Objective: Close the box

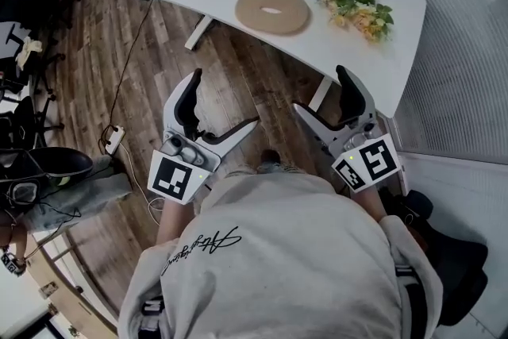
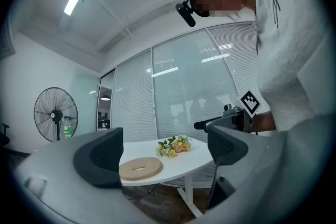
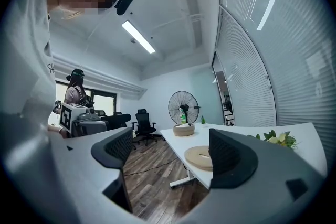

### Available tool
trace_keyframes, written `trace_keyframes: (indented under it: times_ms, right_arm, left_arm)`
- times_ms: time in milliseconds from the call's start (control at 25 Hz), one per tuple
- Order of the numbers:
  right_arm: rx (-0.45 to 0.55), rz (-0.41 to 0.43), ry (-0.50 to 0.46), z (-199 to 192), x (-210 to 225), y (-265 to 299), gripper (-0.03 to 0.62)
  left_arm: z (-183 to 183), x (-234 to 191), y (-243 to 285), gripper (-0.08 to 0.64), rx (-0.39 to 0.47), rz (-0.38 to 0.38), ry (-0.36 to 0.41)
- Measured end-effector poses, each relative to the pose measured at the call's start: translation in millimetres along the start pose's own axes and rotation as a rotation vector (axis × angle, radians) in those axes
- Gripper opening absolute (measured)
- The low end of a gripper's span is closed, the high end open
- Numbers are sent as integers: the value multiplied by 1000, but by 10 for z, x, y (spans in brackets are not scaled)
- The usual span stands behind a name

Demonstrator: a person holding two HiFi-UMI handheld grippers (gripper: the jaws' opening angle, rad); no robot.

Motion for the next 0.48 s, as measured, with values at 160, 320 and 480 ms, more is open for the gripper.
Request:
trace_keyframes:
  times_ms: [160,320,480]
  right_arm:
    - [-3,-3,7,-9,-9,41,429]
    - [-5,-4,12,-14,-3,66,423]
    - [-1,-7,7,-19,-5,47,419]
  left_arm:
    - [-42,-41,-6,460,-33,-23,1]
    - [-16,-93,55,439,-17,-39,-15]
    - [-1,-69,89,439,-13,-51,3]
Point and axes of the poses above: the fingertips, and each gripper's own axes: y forward along the fingers, x to its right, z out of its top, the point moved 6 cm from there along -y, backward along the fingers, and after that the axes turned 2 degrees about x, right-handed, at the moved point
